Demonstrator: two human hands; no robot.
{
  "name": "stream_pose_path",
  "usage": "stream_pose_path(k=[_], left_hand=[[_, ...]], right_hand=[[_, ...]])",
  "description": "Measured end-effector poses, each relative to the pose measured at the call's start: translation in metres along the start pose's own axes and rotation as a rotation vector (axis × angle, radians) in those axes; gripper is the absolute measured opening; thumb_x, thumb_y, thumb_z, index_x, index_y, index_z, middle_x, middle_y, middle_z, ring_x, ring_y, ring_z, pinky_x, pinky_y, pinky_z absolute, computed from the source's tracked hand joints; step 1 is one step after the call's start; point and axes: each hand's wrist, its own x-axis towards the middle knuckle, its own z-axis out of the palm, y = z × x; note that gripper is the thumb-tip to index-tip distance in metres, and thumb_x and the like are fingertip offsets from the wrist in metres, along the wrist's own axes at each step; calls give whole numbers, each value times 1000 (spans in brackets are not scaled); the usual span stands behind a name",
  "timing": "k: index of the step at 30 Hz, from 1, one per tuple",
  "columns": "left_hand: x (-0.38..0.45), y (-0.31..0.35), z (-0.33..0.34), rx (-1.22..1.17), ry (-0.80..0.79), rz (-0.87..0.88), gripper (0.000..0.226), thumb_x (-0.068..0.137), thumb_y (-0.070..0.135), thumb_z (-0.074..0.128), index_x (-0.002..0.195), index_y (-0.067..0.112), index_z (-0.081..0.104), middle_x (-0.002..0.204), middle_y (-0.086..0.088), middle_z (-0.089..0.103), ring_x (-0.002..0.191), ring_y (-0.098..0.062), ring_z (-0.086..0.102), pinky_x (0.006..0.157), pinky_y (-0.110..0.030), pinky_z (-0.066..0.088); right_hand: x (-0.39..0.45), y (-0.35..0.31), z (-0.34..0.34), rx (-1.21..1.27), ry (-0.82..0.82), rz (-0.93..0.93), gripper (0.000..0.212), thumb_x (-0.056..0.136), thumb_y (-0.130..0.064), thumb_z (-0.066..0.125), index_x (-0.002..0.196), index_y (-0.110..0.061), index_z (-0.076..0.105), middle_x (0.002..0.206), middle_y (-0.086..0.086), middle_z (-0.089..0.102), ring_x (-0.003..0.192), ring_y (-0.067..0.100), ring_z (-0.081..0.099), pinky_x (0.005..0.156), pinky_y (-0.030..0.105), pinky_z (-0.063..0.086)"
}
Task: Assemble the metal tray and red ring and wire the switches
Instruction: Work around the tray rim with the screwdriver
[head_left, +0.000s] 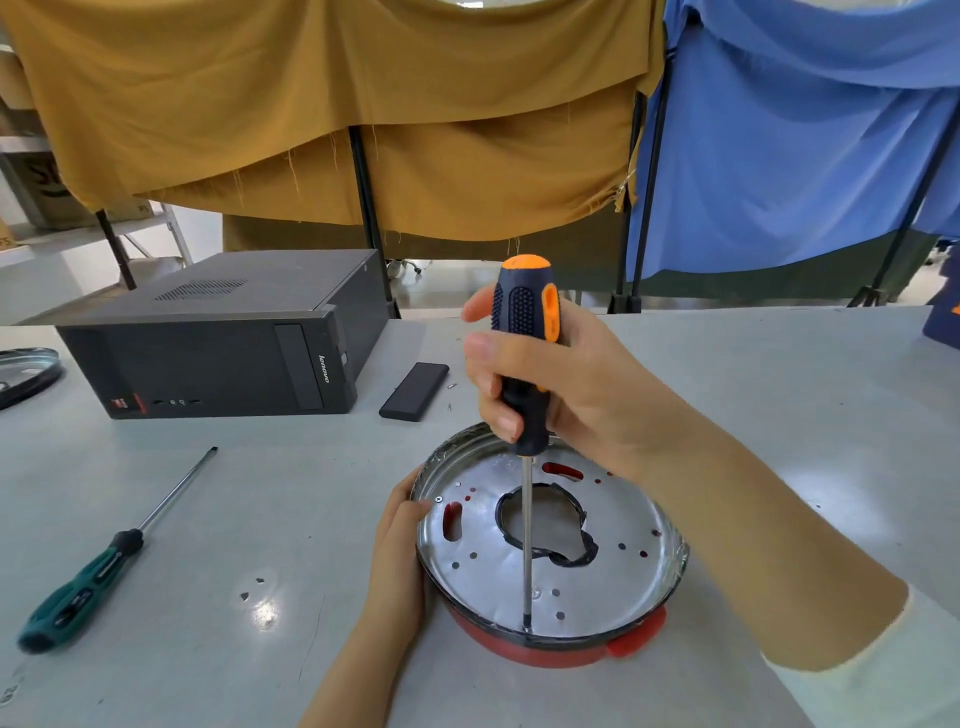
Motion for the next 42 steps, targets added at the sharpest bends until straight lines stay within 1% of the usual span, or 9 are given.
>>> stream_pose_path(k=[6, 14, 19, 22, 25, 30, 34, 38, 42], left_hand=[[-3, -1, 1, -52, -2, 25, 40, 86, 15, 51, 125, 9, 57, 106, -9, 70, 95, -27, 68, 81, -46, 54], [-2, 1, 2, -19, 43, 31, 36, 87, 9, 54, 116, 26, 65, 101, 1, 75, 88, -15, 72, 58, -18, 54], [-2, 0, 2, -49, 35, -8, 35, 87, 15, 55, 121, 13, 62, 106, -11, 71, 95, -28, 69, 76, -37, 55], [-3, 0, 2, -74, 38, -6, 41, 85, 20, 55, 125, 11, 58, 103, -7, 71, 92, -25, 68, 80, -42, 52], [-6, 0, 2, -74, 45, 23, 39, 79, 24, 57, 117, 27, 64, 106, -1, 73, 96, -21, 71, 77, -39, 56], [-2, 2, 2, 15, 53, 6, 37, 85, 8, 54, 115, 26, 66, 98, -1, 75, 86, -17, 72, 59, -20, 55], [-1, 4, 2, 13, 30, -15, 37, 84, 9, 54, 120, 14, 62, 97, -6, 73, 84, -23, 70, 68, -33, 54], [-3, 3, 2, 7, 19, -2, 36, 87, 10, 53, 122, 10, 60, 103, -9, 72, 90, -26, 69, 75, -38, 54], [-4, 3, 1, 45, 1, 28, 34, 88, 6, 51, 121, 1, 56, 96, -7, 70, 82, -22, 67, 66, -30, 52]], right_hand=[[10, -8, -9, 364, -472, 135, 26, 78, -17, 73, 74, -12, 48, 59, 1, 54, 43, 14, 54, 47, 23, 45], [9, 6, 17, -150, 279, -51, 23, 89, -19, 64, 74, -15, 47, 54, 2, 47, 38, 14, 44, 43, 22, 39], [11, -7, -7, 186, -339, 77, 16, 78, -21, 71, 83, -15, 57, 70, 1, 58, 55, 17, 59, 56, 28, 49], [14, -8, -5, 319, -480, 104, 25, 77, -17, 70, 78, -12, 46, 62, 0, 55, 49, 15, 57, 51, 24, 46], [13, -6, 7, 197, -275, 86, 18, 88, -13, 52, 74, -14, 40, 54, -2, 43, 37, 11, 42, 43, 20, 36], [5, 7, 22, -201, 415, -150, 22, 88, -17, 59, 73, -17, 42, 55, 4, 42, 37, 15, 42, 42, 21, 38], [7, -4, 5, -17, 68, -10, 9, 85, -19, 62, 93, -17, 58, 66, 1, 57, 46, 17, 53, 48, 26, 45], [12, -11, -2, 179, -306, 86, 11, 81, -12, 58, 72, -18, 57, 67, 0, 57, 55, 17, 59, 48, 24, 46], [13, -3, 11, 98, -74, 60, 26, 87, -14, 56, 63, -19, 46, 53, -1, 43, 37, 11, 40, 43, 21, 36]])
